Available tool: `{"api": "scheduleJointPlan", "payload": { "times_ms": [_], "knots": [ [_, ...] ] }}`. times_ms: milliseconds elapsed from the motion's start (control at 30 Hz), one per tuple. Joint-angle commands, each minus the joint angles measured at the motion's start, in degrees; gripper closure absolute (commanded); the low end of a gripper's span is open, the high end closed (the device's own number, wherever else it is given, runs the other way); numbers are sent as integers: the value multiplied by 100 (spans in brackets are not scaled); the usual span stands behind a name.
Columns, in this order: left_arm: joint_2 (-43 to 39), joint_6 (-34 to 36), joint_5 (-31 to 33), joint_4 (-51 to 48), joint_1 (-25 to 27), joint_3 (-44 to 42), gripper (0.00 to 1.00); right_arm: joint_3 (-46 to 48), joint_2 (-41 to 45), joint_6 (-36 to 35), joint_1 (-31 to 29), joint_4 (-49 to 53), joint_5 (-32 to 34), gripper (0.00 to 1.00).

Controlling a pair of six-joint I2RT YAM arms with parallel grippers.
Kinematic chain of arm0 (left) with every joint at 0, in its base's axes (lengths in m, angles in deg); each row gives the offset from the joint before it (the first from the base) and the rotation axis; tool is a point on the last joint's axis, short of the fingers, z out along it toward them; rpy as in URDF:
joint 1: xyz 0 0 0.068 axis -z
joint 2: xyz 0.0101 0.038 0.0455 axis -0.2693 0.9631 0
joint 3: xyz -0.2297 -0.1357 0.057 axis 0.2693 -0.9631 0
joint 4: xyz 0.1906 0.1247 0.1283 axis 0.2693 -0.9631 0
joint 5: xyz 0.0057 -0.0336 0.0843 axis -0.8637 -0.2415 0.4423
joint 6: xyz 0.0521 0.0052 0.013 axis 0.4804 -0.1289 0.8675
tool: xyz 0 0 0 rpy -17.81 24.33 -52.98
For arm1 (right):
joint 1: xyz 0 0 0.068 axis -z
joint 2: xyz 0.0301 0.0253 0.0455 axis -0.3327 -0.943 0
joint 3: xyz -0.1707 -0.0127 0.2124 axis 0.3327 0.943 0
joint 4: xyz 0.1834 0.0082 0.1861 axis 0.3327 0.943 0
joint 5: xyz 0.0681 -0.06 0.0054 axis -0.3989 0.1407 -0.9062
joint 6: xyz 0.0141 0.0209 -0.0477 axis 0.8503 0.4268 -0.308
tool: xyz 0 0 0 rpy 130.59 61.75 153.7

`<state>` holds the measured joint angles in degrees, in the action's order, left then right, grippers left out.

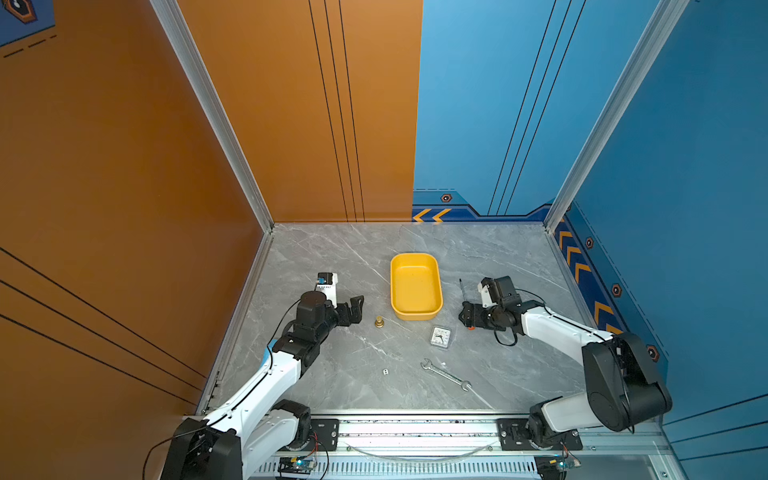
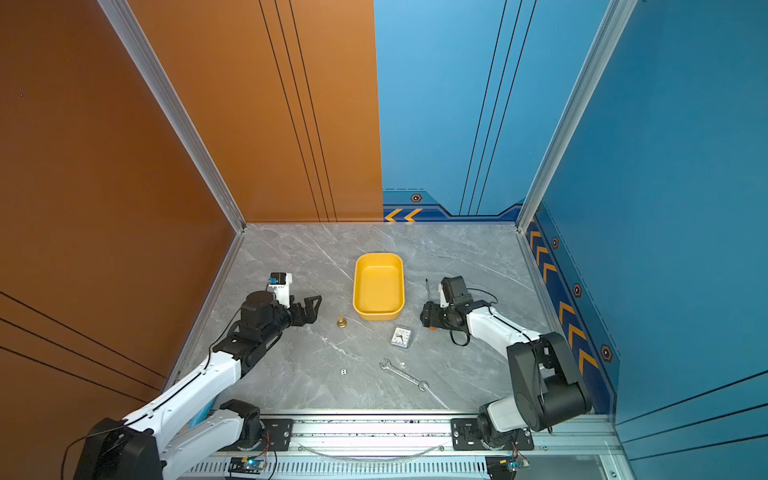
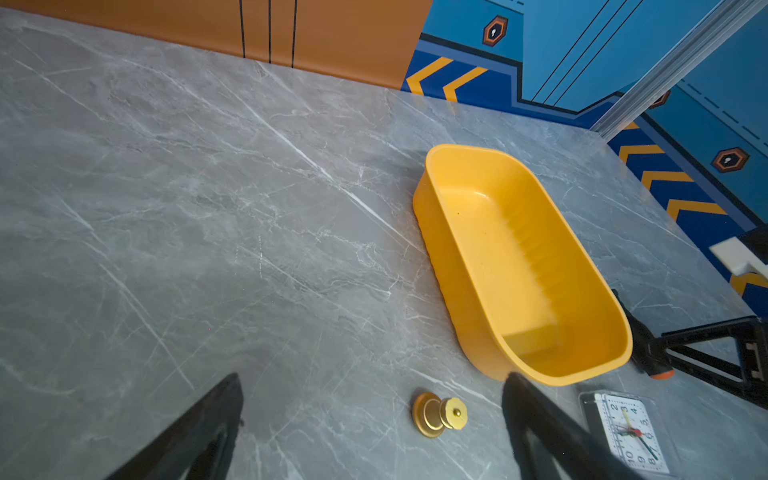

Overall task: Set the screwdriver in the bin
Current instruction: 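Move the right gripper over the black-and-orange screwdriver handle while the left arm lifts slightly, then lower the right gripper and close it on the screwdriver handle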

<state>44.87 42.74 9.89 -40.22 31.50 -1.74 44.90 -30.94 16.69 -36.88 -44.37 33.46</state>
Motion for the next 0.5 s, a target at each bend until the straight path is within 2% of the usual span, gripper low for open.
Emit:
{"api": "scheduleJointPlan", "payload": {
  "times_ms": [0, 167, 467],
  "knots": [
    [118, -149, -169, -913, 7, 459, 2, -319, -213, 83, -182, 211, 509, 17],
    [475, -176, -317, -1441, -24, 864, 2, -701, -636, 44, -343, 476, 821, 25],
    [726, -264, -375, -1617, -43, 1009, 2, -967, -986, -62, -566, 826, 1339, 38]
  ]
}}
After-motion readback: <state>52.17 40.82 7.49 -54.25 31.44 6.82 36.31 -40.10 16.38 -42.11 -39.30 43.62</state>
